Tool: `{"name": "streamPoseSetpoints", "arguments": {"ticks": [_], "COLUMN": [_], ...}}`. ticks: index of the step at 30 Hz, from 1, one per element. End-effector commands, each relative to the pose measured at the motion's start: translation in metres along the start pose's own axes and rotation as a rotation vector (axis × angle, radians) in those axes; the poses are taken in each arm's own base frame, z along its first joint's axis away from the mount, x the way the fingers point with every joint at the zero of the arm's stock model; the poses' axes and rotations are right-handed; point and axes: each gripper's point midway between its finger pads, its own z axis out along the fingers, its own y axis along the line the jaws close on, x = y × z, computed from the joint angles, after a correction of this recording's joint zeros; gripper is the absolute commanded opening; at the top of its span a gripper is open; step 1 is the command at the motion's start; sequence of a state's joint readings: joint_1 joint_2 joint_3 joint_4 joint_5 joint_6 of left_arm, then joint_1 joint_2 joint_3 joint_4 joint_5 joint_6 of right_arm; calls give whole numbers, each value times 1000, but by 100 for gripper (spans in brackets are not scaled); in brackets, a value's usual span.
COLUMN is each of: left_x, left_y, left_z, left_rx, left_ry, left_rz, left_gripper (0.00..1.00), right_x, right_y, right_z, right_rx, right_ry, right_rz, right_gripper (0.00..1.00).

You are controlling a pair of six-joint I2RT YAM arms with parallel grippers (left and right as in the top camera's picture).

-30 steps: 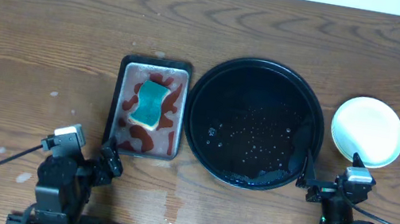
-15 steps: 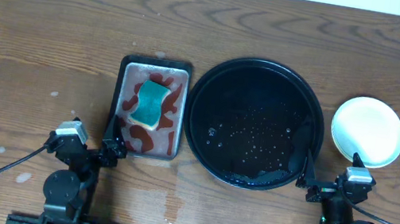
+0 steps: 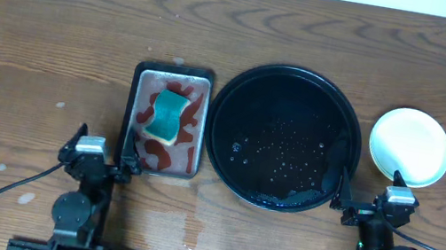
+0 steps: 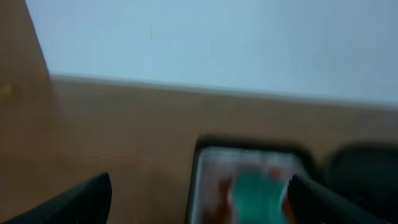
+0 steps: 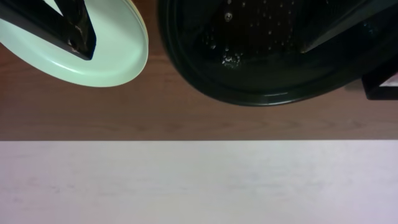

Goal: Clean dirty plates on tray and stack at the side

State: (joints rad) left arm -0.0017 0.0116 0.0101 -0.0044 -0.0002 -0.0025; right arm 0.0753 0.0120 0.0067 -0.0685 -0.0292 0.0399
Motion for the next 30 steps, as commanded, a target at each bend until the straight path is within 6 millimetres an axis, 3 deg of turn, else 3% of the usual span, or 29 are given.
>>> {"name": "streamPoseSetpoints", "arguments": {"ticks": [1, 30], "left_x": [19, 18], "left_y": [3, 4], "left_z": [-1, -1], "left_rx": [-11, -15], "left_ry": [68, 67], "left_rz": [28, 51], "left_gripper": [91, 91], "right_x": [0, 0], "right_y": [3, 3], "right_z": [0, 0], "right_rx": [-13, -13], "right_ry": [-1, -1], "right_rz": [-15, -15], "right_gripper": [99, 99]}}
